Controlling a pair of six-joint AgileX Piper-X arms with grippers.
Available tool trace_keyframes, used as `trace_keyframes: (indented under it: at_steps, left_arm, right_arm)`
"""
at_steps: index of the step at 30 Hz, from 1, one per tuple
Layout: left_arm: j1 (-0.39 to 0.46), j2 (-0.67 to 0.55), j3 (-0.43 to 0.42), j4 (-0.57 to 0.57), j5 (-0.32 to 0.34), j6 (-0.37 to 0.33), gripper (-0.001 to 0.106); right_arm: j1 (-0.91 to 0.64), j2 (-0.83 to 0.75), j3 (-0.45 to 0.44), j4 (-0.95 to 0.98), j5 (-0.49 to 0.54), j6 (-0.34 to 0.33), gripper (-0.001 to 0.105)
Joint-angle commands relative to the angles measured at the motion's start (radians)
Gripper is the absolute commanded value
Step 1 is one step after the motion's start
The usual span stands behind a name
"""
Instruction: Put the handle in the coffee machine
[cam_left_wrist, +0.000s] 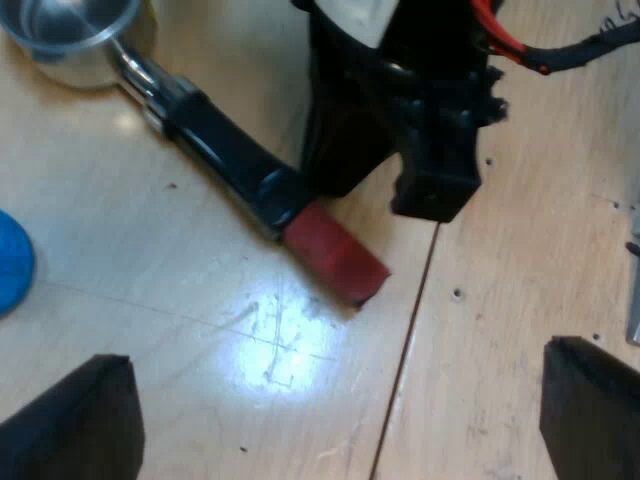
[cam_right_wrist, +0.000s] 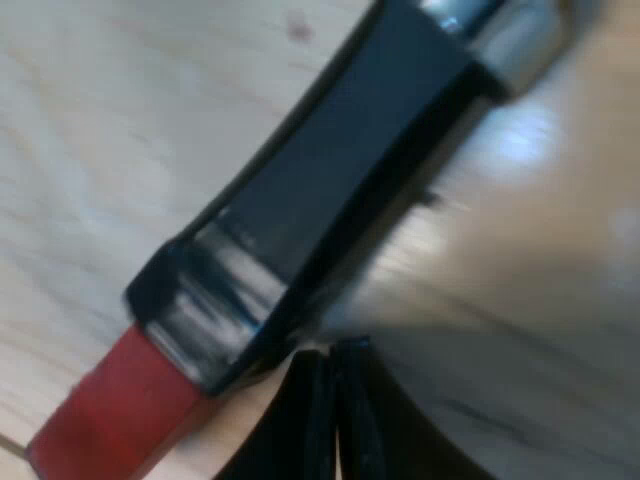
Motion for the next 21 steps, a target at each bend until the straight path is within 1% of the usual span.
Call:
trace_keyframes:
  at_steps: [1,5,8,9,11,14,16,18,21]
  left_arm:
    - [-0.006,-0.029,-0.002,0.033,-0.007,-0.011,0.082]
    - [-0.006,-0.067,-0.005,0.052,-0.013,-0.011,0.082]
    - [-0.006,-0.086,-0.005,0.054,-0.048,-0.011,0.082]
    - [-0.006,-0.091,-0.005,0.054,-0.072,-0.011,0.082]
    - [-0.006,-0.091,-0.005,0.054,-0.089,-0.011,0.082]
    - [-0.006,-0.091,-0.005,0.054,-0.089,-0.005,0.082]
    - [-0.006,-0.091,-0.005,0.045,-0.089,-0.005,0.082]
    - [-0.006,-0.091,-0.005,0.040,-0.089,-0.005,0.082]
    - [-0.006,-0.091,-0.005,0.039,-0.089,-0.005,0.082]
  right_arm:
    - [0.001,0.025,-0.032,-0.042,0.000,-0.002,0.000]
    - [0.001,0.059,-0.076,-0.064,0.029,0.001,0.000]
    - [0.001,0.095,-0.111,-0.072,0.079,0.001,0.000]
    - [0.001,0.104,-0.120,-0.081,0.080,0.001,0.000]
    - [0.001,0.106,-0.123,-0.085,0.080,0.001,0.000]
    - [0.001,0.100,-0.123,-0.081,0.083,-0.001,0.000]
    - [0.010,0.085,-0.123,-0.078,0.147,-0.001,0.000]
    - [0.013,0.066,-0.123,-0.078,0.183,-0.011,0.000]
    - [0.016,0.029,-0.125,-0.059,0.203,-0.011,0.000]
